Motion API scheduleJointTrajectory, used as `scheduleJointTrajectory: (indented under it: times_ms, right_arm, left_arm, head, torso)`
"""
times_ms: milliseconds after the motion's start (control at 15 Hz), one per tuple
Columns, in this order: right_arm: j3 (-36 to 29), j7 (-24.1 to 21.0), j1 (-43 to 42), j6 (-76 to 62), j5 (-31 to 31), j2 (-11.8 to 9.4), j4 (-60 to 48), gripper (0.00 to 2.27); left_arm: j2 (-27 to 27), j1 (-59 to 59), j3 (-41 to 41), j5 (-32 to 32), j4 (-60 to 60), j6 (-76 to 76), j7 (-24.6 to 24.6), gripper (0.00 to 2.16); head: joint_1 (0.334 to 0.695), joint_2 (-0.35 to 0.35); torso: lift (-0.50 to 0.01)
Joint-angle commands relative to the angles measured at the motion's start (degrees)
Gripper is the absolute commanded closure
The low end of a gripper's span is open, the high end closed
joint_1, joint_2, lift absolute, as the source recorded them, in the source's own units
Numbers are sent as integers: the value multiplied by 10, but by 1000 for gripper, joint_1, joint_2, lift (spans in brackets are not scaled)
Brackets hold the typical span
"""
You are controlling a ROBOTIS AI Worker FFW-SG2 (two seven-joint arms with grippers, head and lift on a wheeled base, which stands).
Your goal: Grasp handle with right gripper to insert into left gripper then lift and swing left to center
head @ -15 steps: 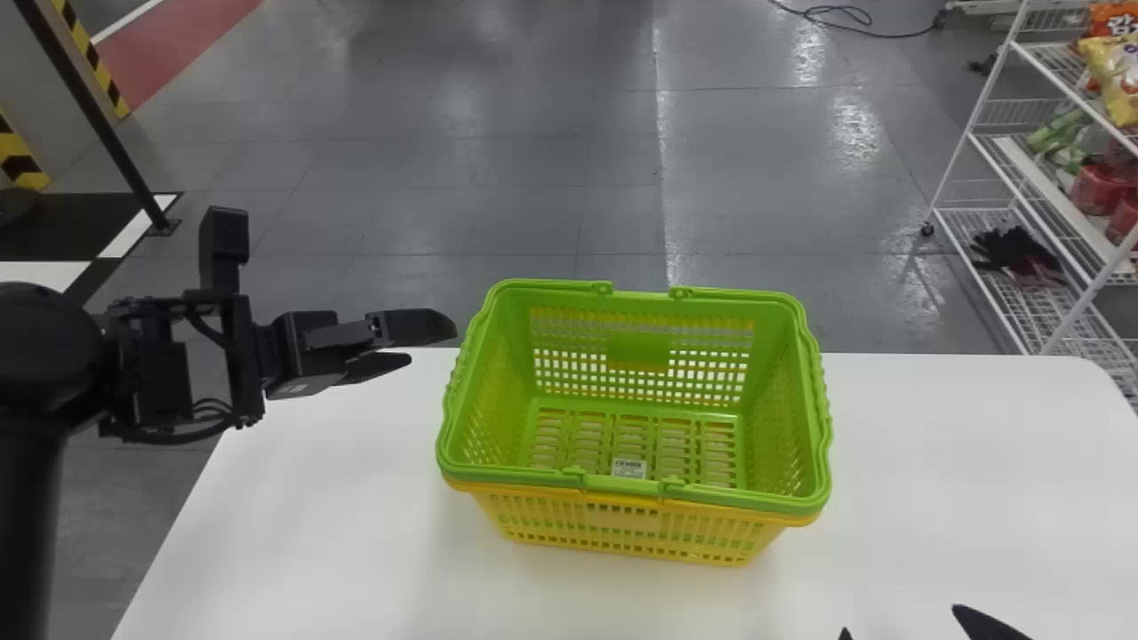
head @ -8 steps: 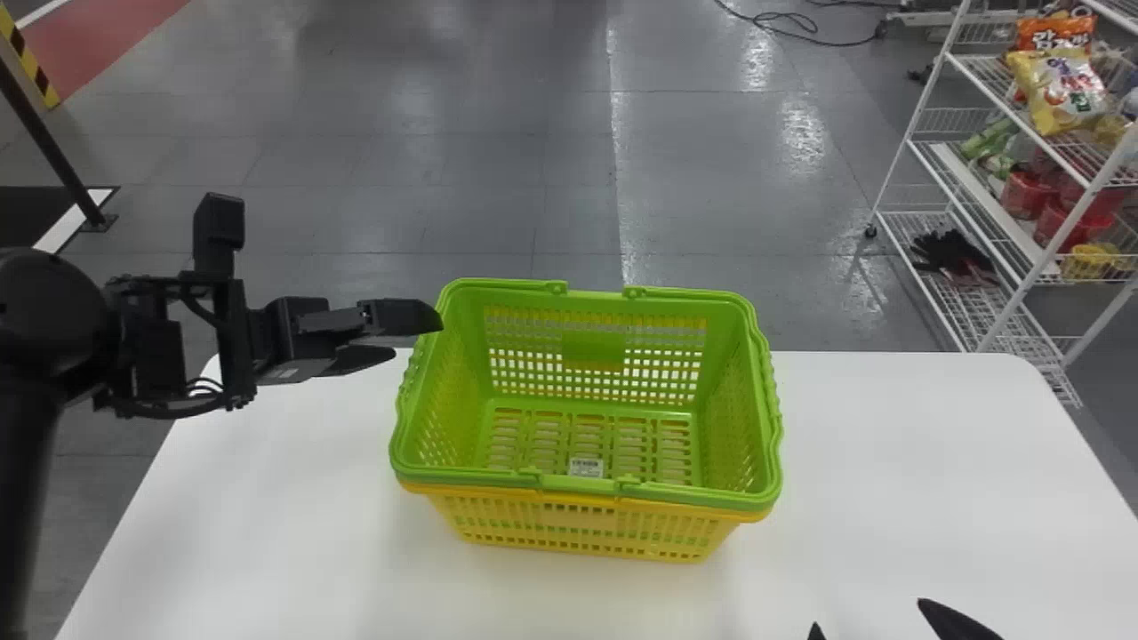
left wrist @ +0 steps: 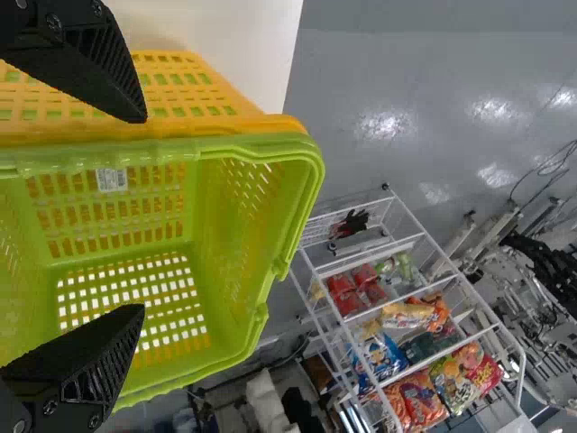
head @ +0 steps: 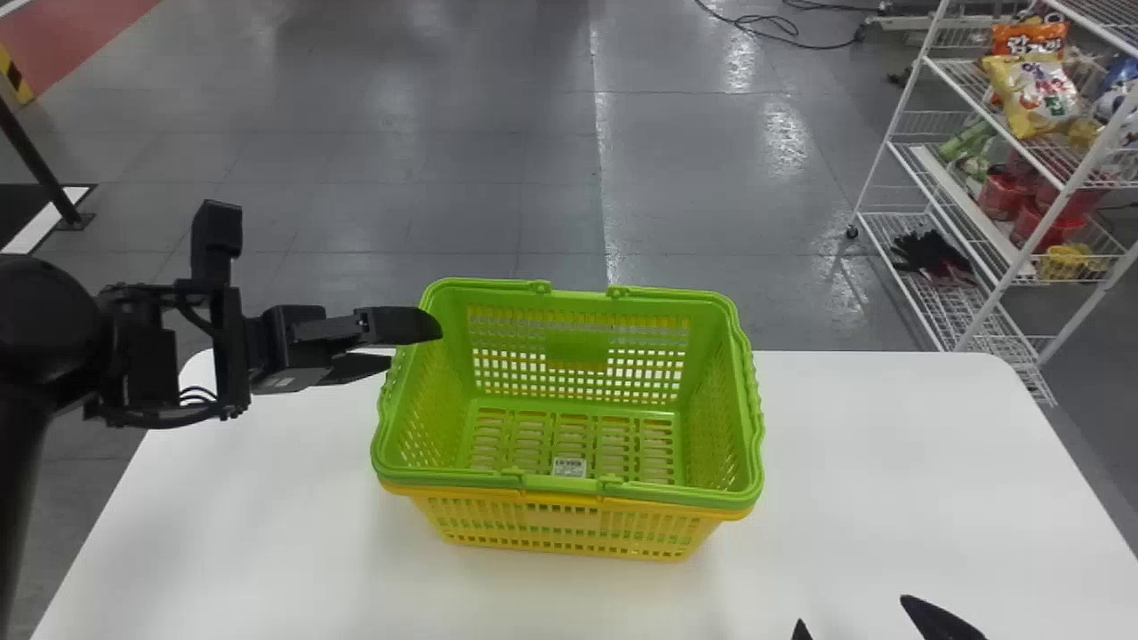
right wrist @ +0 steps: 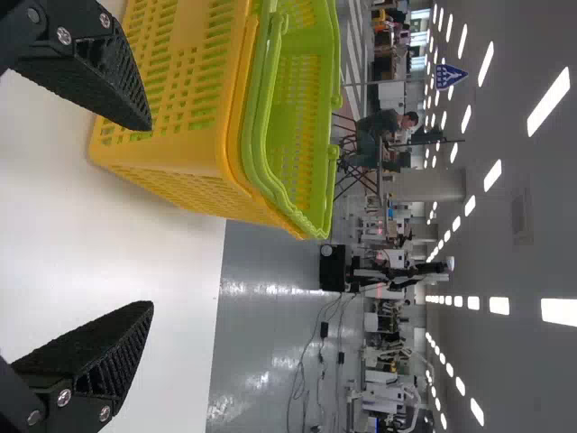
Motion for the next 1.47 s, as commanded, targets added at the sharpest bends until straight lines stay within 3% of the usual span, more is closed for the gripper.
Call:
scheduleJointTrajectory:
  times_ms: [0,267,667,1000,1400]
  right_arm:
    - [-1,0,0,-2,0,0,2,107]
    - [-2,0,0,-4,0,2,6,110]
    - [-11,0,-2,-12,0,4,5,113]
    - [-25,-1,-17,0,-1,5,-26,113]
    - [-34,-14,-64,79,-1,5,-62,154]
  left_arm:
    - [0,3,0,22,-14,9,0,60]
    - [1,1,3,39,-59,44,8,60]
    - [-1,-12,-4,116,-102,99,19,60]
    - [-10,-50,-38,114,-88,99,19,60]
    - [-9,-80,-65,112,-71,99,16,60]
  head:
    - [695,-4]
    - [695,-25]
    - [695,-64]
    - [695,-132]
    - [695,-151]
  torso:
    - [-93]
    - [-93]
    - [-93]
    - [-93]
    - [-93]
